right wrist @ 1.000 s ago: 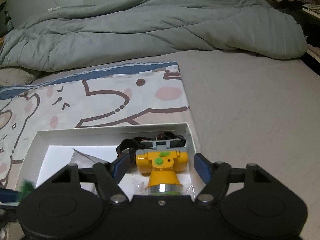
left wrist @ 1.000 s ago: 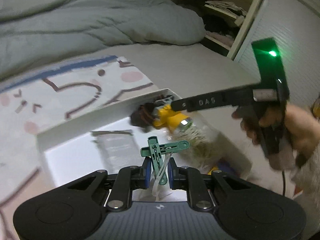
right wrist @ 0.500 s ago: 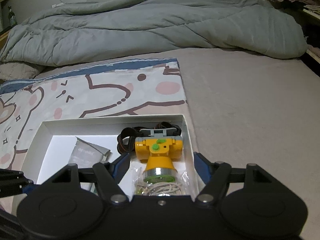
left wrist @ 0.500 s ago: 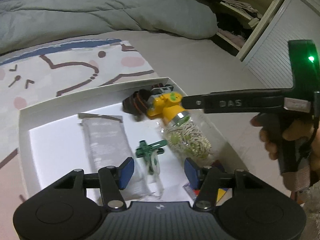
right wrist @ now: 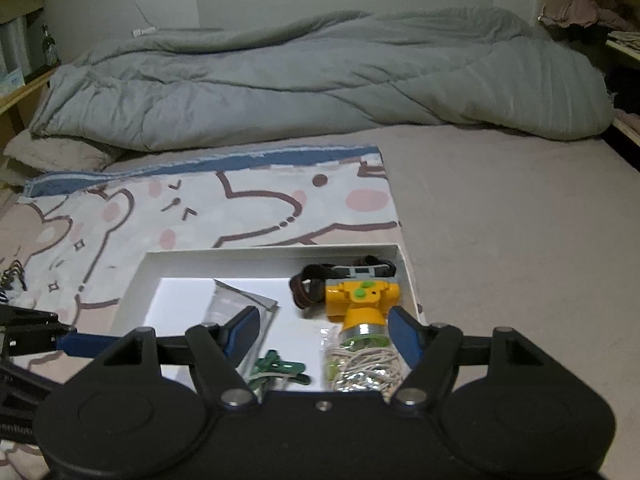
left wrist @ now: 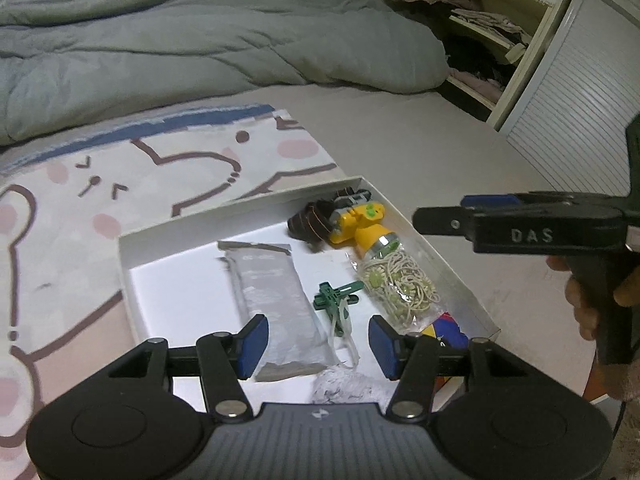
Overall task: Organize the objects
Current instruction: 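Lower into the tray and open the right tool on the headlamp while the left tool releases the clothespin, then lift both tools away from the tray toward the dark claw clip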
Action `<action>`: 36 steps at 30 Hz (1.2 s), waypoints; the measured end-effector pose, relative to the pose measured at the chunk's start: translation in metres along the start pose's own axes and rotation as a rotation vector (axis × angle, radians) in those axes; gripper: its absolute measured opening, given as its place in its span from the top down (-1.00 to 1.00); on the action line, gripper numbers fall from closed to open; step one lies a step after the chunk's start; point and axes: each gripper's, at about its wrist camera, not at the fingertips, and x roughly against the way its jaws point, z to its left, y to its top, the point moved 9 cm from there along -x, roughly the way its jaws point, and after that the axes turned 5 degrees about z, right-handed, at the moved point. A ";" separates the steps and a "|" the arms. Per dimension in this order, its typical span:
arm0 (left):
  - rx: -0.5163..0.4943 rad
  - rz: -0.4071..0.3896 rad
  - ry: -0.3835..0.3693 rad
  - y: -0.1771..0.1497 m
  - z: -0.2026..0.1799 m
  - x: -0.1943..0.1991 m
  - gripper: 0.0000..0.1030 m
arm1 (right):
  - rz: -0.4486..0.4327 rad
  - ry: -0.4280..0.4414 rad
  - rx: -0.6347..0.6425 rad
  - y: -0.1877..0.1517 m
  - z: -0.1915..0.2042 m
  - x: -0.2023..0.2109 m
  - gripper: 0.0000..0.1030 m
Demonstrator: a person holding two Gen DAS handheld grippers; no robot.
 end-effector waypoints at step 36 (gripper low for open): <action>-0.004 -0.065 0.125 -0.040 0.053 0.075 -1.00 | -0.042 -0.090 -0.048 -0.070 0.047 0.081 -0.99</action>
